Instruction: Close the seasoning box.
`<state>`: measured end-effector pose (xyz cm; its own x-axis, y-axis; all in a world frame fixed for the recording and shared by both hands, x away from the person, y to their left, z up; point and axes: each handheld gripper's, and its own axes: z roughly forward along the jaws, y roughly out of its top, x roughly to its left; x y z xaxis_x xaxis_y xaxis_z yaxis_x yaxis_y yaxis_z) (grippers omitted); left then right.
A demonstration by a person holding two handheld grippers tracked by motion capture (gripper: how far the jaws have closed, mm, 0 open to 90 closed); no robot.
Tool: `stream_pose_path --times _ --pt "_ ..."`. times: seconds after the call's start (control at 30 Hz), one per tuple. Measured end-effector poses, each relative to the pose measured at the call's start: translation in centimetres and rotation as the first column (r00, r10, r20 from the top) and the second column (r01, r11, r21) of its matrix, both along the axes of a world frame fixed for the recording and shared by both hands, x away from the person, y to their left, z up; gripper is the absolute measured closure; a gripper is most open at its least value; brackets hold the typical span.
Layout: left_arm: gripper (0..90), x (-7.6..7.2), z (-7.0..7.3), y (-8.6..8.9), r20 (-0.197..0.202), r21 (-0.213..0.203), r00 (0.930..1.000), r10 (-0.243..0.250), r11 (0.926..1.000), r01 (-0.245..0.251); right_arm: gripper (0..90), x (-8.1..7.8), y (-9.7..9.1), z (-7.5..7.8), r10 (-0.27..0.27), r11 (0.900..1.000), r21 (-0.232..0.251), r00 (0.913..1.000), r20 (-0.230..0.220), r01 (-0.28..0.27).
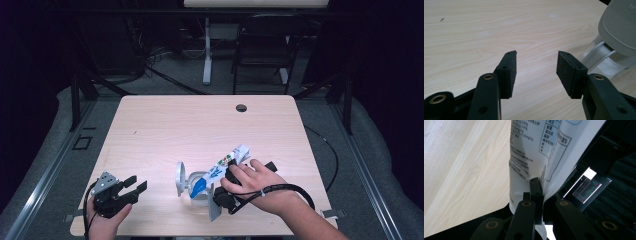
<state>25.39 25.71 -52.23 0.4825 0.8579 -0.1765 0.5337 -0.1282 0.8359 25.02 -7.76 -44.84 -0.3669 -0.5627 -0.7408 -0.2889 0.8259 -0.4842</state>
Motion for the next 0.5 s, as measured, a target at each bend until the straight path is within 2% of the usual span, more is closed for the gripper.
stream_pose_path --times 0.27,0.5 --pt "51.0 0.01 0.02 0.08 -0.003 0.002 1.0000 0.000 1.0000 0.000 89.7 0.08 0.05 0.02 -0.005 1.0000 0.008 1.0000 0.001 0.005" --pt "51.0 0.00 0.02 0.07 -0.004 0.001 1.0000 0.001 1.0000 -0.001 89.7 0.14 0.05 0.00 0.007 1.0000 -0.005 0.9999 0.015 -0.007"
